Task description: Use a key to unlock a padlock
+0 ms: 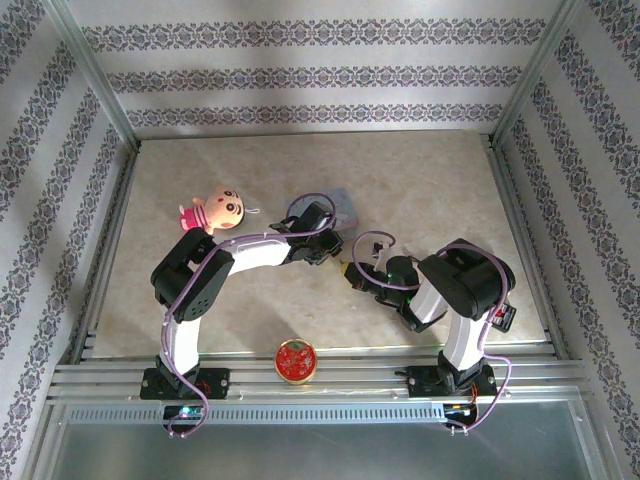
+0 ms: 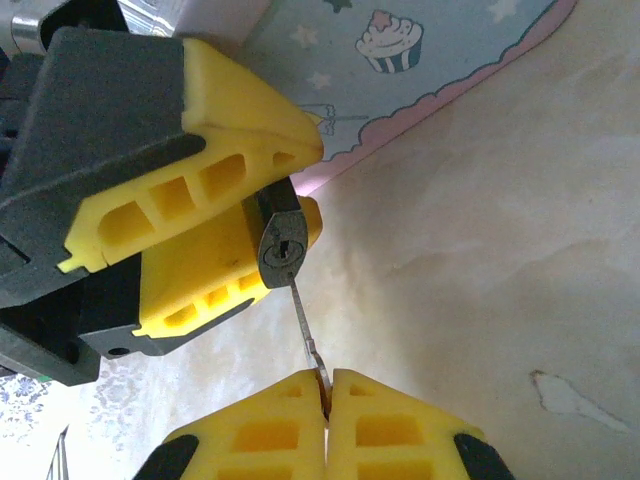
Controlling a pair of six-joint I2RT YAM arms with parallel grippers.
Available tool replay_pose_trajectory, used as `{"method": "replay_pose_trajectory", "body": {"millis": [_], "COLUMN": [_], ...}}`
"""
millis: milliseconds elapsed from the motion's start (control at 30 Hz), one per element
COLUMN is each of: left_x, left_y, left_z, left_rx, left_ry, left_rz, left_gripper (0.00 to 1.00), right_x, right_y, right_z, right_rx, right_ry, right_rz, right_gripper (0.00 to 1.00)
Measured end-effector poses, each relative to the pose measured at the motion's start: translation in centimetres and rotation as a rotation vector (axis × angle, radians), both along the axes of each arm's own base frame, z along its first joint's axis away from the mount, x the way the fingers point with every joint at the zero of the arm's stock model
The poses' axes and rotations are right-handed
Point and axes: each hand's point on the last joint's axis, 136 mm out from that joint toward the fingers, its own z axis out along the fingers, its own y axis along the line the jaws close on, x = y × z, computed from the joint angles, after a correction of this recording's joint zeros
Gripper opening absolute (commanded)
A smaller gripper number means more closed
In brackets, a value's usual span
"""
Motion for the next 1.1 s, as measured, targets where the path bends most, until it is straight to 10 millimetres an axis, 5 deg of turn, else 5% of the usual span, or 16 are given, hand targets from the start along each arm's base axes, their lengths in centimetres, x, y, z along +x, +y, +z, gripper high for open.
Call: {"method": "replay_pose_trajectory", "body": {"millis": [1100], "left_x": [0.02], "left_y": [-0.09], "left_z": [0.06], "left_rx": [-0.006], "left_ry": [-0.002], "left_rz": [-0.002], "left_gripper": [0.00], "right_x": [0.46], "right_y": [-0.09], "right_z": [0.28], "right_rx": [0.027], "right_ry": [0.016], "right_rz": [-0.008], "right_gripper": [0.00]}}
